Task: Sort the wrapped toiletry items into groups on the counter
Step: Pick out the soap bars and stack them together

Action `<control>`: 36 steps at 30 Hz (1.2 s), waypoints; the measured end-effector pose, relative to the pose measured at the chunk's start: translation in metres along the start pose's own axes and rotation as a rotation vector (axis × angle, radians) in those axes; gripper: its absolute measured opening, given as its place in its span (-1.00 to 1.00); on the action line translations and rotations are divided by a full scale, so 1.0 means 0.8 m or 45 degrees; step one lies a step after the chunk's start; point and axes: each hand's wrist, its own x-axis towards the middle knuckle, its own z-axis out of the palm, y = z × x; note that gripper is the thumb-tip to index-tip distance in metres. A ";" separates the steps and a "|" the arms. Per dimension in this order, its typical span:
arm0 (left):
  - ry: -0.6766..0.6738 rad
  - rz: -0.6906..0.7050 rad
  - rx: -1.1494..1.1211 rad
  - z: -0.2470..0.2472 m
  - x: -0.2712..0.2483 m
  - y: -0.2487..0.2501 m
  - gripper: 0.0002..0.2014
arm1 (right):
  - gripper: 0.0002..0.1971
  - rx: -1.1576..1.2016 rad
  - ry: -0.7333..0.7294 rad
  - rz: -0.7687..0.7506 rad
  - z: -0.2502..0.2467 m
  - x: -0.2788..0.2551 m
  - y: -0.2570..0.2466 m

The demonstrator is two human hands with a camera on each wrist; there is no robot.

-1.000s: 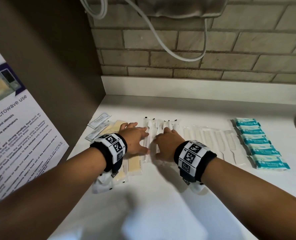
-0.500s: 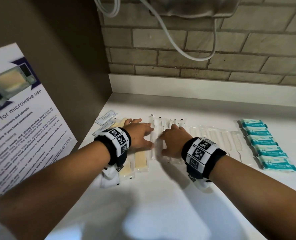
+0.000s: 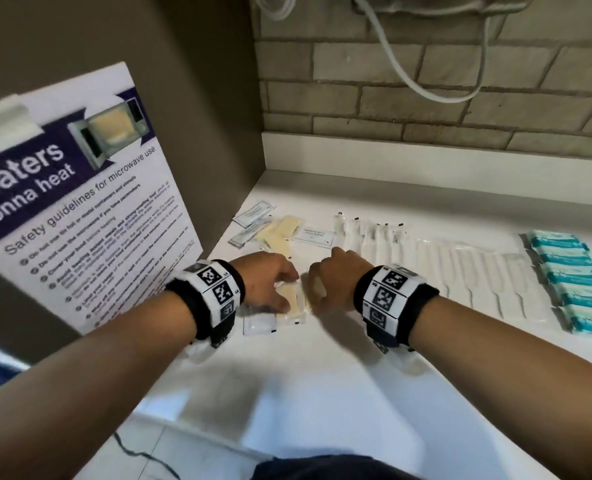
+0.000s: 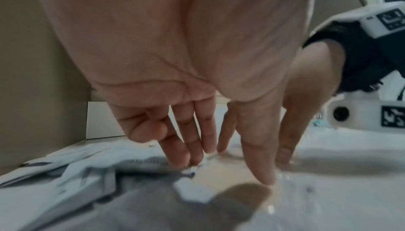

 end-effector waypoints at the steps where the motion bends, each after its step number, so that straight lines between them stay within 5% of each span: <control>1: 0.007 -0.008 0.038 0.007 0.000 -0.003 -0.42 | -0.61 0.012 0.002 0.003 0.001 0.001 -0.003; 8: -0.082 -0.062 0.251 0.005 0.002 0.004 -0.45 | -0.53 0.095 -0.048 0.053 -0.012 0.007 -0.010; 14: 0.034 -0.063 0.133 0.006 0.007 0.005 -0.38 | -0.40 0.132 0.052 0.069 -0.009 0.008 -0.008; 19: 0.182 -0.046 -0.141 -0.010 0.001 -0.003 -0.55 | -0.79 0.362 0.194 -0.012 -0.020 0.000 0.010; 29: 0.742 -0.112 -0.756 -0.059 -0.005 -0.013 -0.74 | -0.78 0.907 0.639 0.030 -0.068 0.005 0.048; 32: 0.884 -0.213 -0.958 -0.059 -0.004 0.002 -0.78 | -0.81 0.879 0.588 0.019 -0.071 0.013 0.058; 36: 0.816 -0.245 -1.399 -0.057 -0.005 0.029 -0.82 | -0.82 0.934 0.452 -0.156 -0.076 0.020 0.052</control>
